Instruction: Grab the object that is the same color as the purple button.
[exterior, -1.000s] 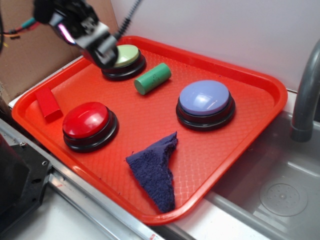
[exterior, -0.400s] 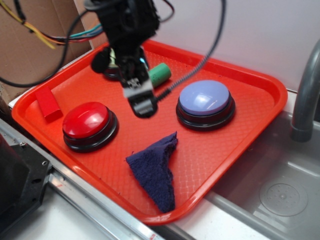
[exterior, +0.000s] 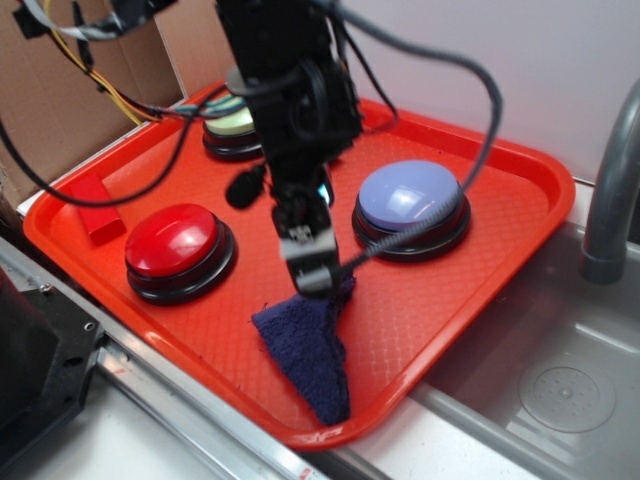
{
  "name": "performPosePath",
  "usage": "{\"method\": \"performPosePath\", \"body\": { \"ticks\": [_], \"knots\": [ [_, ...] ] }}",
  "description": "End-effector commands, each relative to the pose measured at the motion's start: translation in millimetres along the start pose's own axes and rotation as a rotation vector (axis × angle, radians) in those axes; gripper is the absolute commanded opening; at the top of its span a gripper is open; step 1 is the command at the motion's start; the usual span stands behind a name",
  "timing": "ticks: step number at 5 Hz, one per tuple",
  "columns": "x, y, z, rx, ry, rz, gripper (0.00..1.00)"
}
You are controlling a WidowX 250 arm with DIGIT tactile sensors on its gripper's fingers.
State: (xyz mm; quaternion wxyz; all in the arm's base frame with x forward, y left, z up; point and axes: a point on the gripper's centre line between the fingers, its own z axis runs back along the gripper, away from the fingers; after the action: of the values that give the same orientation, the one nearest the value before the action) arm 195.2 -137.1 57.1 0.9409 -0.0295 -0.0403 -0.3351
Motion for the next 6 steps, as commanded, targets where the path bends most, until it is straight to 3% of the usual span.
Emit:
{"method": "performPosePath", "body": {
  "ticks": [1, 3, 4, 5, 6],
  "knots": [
    [-1.6, -12.1, -29.6, 0.096, 0.087, 0.122, 1.00],
    [-5.2, -3.6, -46.6, 0.090, 0.139, 0.198, 1.00],
    [-8.3, 3.1, -54.3, 0.082, 0.145, 0.276, 0.15],
    [-8.3, 5.6, -52.5, 0.073, 0.144, 0.295, 0.00],
    [-8.2, 7.7, -50.4, 0.076, 0.144, 0.298, 0.00]
  ]
}}
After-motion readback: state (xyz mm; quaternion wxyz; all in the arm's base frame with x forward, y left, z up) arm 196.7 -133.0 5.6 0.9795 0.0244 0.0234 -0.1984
